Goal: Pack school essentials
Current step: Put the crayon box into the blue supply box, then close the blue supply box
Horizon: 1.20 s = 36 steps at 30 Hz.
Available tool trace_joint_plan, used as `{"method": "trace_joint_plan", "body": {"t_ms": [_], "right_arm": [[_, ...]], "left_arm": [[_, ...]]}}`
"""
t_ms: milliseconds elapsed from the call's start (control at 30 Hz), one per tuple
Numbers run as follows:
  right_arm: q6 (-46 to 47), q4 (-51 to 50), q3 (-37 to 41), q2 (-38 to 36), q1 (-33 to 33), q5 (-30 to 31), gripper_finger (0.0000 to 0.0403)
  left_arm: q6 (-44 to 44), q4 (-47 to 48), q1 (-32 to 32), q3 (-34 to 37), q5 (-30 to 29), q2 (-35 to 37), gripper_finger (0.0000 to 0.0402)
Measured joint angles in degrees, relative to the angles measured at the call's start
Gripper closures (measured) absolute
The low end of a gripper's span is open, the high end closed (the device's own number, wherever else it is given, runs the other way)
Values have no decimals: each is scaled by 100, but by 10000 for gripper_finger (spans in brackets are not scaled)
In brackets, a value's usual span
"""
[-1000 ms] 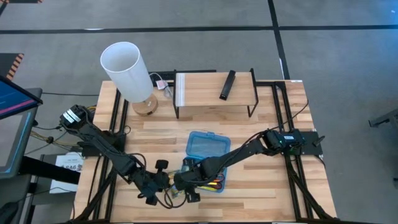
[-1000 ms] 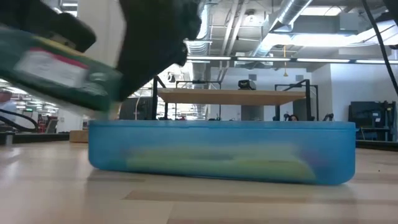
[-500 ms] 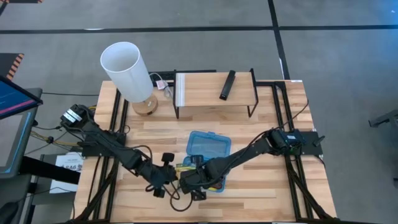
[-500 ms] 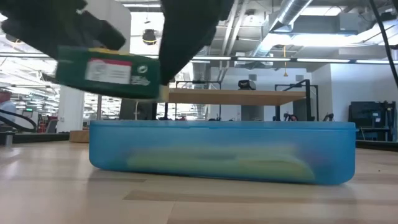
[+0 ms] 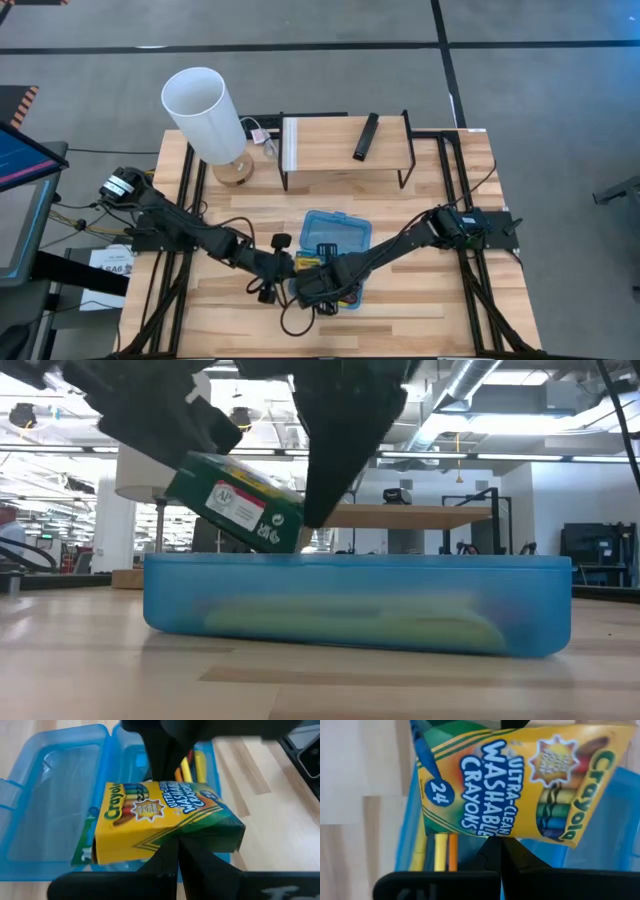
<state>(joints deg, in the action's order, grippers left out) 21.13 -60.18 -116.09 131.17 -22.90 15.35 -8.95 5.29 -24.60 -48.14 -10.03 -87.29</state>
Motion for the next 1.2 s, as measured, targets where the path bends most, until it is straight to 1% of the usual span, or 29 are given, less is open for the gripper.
{"method": "trace_joint_plan", "body": {"t_ms": [200,433,700,867,933,1000,1100,1200], "right_arm": [[63,-4,196,0,0,2,393],[172,-55,377,-4,-8,0,393],[216,-181,388,-90,-116,0,393],[247,-118,482,-326,-198,200,393],[259,104,762,-542,-203,262,393],[283,578,1260,-858,-223,267,393],[437,1427,2271,-1471,-225,271,393],[539,2591,3477,-2262,-248,305,393]], "left_arm": [[34,-90,169,48,200,-61,401],[36,-162,288,55,479,-425,401],[75,-177,304,57,502,-463,401],[78,-194,302,57,508,-461,401],[78,-190,302,57,508,-461,401],[78,-188,302,57,508,-461,401],[135,-143,299,61,512,-418,401],[251,-8,292,63,521,-229,401]]}}
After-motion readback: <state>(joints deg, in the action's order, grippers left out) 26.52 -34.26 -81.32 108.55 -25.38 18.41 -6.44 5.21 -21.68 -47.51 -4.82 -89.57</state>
